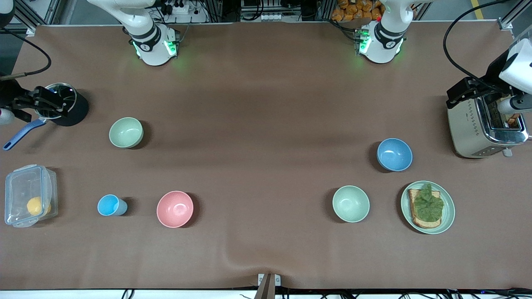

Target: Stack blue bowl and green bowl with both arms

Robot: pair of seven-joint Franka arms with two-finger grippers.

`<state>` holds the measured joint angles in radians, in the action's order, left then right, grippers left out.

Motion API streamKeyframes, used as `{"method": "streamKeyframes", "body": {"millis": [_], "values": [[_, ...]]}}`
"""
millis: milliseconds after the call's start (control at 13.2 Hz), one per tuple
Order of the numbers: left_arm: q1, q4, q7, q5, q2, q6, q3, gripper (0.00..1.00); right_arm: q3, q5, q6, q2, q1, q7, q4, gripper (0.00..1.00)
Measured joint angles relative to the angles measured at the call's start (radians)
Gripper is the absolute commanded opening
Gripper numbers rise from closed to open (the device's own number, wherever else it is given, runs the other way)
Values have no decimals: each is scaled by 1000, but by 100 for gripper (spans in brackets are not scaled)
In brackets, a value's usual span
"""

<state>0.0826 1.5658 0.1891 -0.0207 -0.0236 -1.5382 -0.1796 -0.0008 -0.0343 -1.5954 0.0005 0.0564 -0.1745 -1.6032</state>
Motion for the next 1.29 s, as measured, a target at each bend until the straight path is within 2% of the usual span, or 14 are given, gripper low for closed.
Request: {"method": "streamKeyframes", "body": {"millis": [455, 835, 1062, 1290], "values": [[1, 1, 0, 0, 14, 0, 1, 100, -3, 0, 1, 1, 1, -1, -1, 100], [3, 14, 0, 0, 114, -70, 2, 100, -4, 16, -4, 78, 1, -3, -8, 100], [20, 66, -3, 0, 182, -167, 2, 100, -4, 16, -3, 139, 2, -3, -20, 100], [22, 192, -6, -1, 216, -349, 2, 100, -2, 18, -26, 147, 2, -3, -79, 100]]}}
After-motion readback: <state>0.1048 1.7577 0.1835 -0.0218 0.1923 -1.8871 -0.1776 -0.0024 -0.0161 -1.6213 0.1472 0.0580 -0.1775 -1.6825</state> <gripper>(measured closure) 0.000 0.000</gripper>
